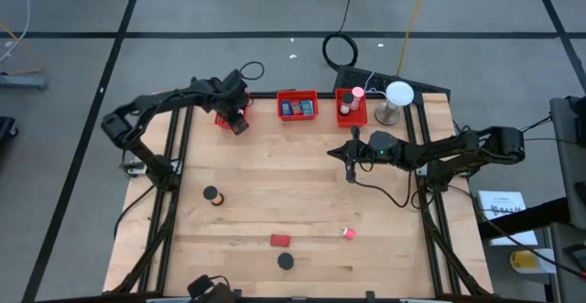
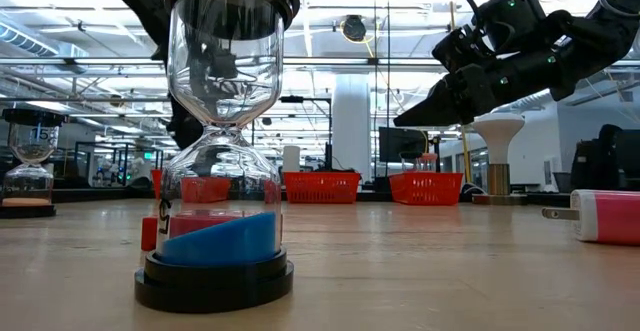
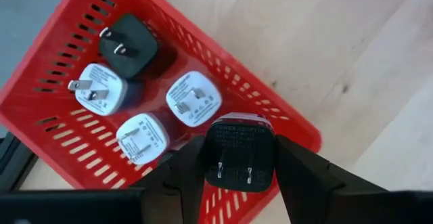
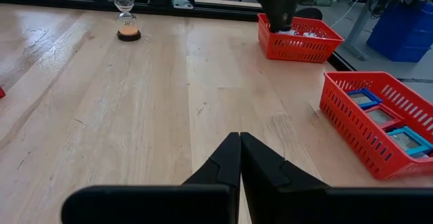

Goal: Pick & Place Office items
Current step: Put the black charger adapter into the left red bin, then put the orange hour glass into the right red bin

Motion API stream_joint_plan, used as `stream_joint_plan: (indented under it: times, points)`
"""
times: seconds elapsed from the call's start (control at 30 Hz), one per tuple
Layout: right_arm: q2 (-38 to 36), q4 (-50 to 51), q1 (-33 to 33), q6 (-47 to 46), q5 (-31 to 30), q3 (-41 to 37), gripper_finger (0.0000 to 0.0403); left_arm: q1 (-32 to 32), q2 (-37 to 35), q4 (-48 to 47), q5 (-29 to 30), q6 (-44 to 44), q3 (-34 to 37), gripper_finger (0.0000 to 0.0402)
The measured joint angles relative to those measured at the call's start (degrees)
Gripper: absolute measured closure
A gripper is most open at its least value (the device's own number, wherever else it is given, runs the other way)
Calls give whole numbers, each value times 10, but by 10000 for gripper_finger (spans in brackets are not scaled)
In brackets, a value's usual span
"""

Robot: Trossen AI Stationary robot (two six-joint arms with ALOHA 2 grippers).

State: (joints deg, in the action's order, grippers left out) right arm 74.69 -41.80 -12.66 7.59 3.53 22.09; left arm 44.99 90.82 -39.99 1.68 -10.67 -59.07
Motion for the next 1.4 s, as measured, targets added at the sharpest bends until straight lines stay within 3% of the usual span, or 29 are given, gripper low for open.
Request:
stream_joint_plan:
  times: [0.23,0.57,0.77,1.0,1.13,1.4]
  points:
    - [0,0,0,1,0,0,399,0,9,1,3,-1,0,244]
    - [0,0,0,2,0,0,399,-3,9,0,3,-8,0,181]
    - [0,0,0,2,0,0,399,-5,5,-6,11,-12,-7,177]
    - [0,0,0,2,-1,0,399,-34,-46,-27,28,-13,-34,235]
    - [0,0,0,2,-3,0,399,-65,-85,-27,-7,5,-24,287]
    - [0,0,0,2,-3,0,399,-170,-148,-70,-23,19,3,380]
